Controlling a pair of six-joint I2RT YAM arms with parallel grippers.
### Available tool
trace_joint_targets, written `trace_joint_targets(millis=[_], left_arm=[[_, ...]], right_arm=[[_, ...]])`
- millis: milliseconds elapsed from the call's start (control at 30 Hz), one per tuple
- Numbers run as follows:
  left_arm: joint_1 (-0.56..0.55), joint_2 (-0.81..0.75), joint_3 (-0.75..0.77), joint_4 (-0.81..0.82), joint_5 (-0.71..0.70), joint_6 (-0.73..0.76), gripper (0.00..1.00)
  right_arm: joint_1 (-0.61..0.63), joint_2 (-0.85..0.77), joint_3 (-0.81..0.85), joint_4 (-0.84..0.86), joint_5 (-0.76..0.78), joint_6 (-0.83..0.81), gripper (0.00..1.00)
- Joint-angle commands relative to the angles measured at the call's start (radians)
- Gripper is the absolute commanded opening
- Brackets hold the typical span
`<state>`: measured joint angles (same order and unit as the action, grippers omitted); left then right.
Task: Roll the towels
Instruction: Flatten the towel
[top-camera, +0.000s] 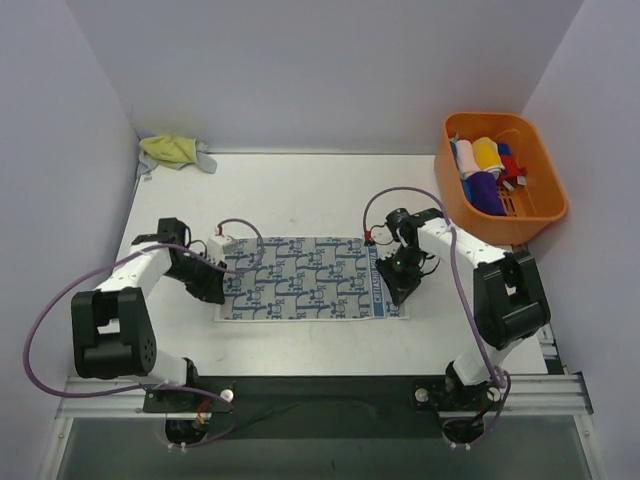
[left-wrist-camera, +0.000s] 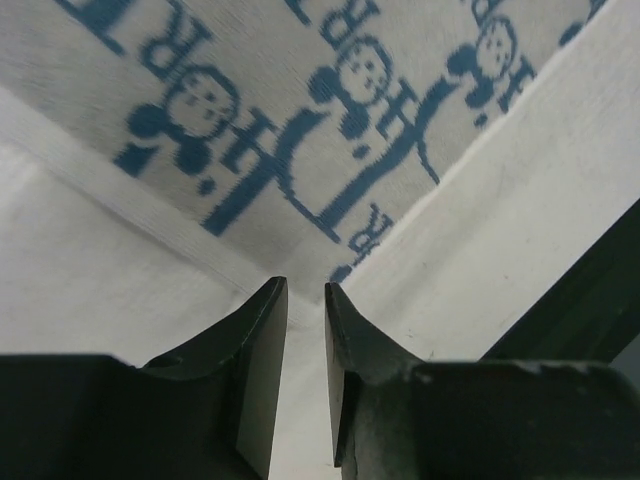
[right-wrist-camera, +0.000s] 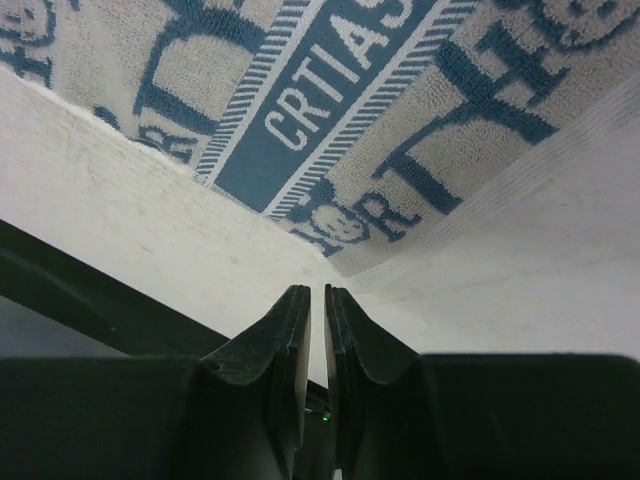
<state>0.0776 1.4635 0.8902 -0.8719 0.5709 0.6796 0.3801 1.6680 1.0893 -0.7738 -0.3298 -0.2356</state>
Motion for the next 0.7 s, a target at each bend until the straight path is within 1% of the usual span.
trace_joint_targets(millis=[0, 33, 67, 167, 233, 400, 533, 667], left_arm=[[-0.056, -0.043, -0.04, -0.01, -0.06, 0.077, 0.32], [-0.07, -0.045, -0.054, 0.013, -0.066, 0.068, 0.32], [-0.111, -0.045, -0.06, 0.022, -0.075, 0.057, 0.31], [-0.166, -0.028, -0.086, 0.062, -0.126, 0.011, 0.31], [-0.18, -0.005, -0.096, 0.079, -0.184, 0.002, 0.28], [-0.168, 0.038, -0.134, 0.094, -0.282, 0.014, 0.24], [-0.128, 0.049, -0.146, 0.099, -0.333, 0.031, 0.22], [-0.099, 0.086, -0.131, 0.103, -0.362, 0.051, 0.19]], right_arm=[[0.013, 0.002, -0.002, 0.004, 0.031, 0.002, 0.13], [0.016, 0.013, 0.0, 0.011, 0.04, 0.01, 0.11], [0.02, 0.022, 0.001, 0.022, 0.046, 0.012, 0.11], [0.037, 0.067, -0.011, 0.048, 0.089, 0.021, 0.09], [0.045, 0.108, -0.017, 0.053, 0.136, 0.018, 0.08], [0.069, 0.162, -0.051, 0.068, 0.196, 0.009, 0.08], [0.077, 0.154, -0.077, 0.07, 0.322, -0.011, 0.06], [0.092, 0.131, -0.083, 0.07, 0.391, -0.04, 0.09]])
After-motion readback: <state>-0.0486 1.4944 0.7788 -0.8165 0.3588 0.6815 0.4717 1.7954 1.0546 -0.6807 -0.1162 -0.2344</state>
